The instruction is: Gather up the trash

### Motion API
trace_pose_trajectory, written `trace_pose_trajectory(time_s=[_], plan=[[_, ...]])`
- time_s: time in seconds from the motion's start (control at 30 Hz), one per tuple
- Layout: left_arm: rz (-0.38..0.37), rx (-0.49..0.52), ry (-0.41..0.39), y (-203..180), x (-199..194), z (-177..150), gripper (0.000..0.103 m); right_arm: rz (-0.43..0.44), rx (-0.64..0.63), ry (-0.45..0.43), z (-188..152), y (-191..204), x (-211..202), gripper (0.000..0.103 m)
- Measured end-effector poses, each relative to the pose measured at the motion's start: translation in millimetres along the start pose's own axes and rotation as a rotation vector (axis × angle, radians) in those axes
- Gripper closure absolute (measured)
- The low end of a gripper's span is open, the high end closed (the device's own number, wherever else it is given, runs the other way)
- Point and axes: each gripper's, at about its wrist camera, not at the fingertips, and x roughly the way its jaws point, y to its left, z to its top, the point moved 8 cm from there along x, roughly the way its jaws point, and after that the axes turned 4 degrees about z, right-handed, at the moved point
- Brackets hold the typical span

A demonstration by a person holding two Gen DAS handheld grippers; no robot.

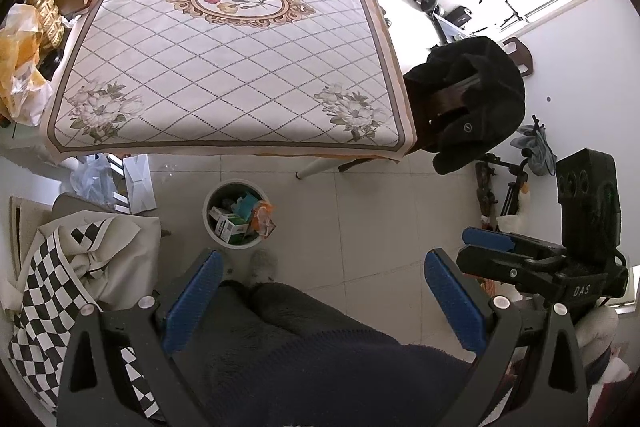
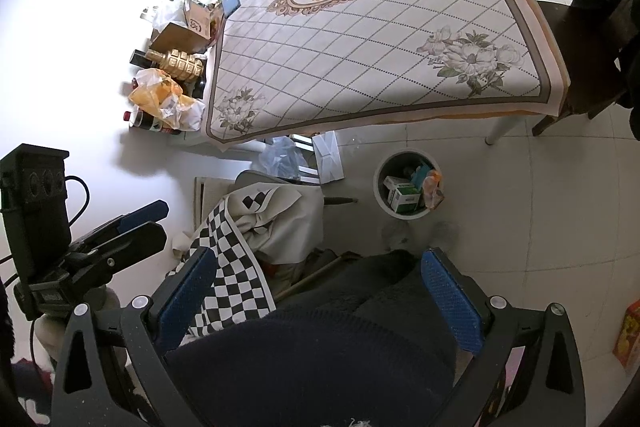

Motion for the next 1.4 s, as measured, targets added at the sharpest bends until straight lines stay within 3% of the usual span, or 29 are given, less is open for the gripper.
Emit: trace_pose_trajectory(time_s=[1.4], plan=[[0.006,-0.025,0.01,-6,11,2,0.0,-0.007,-0.004,0.02,-2,-13,-7,0.0]])
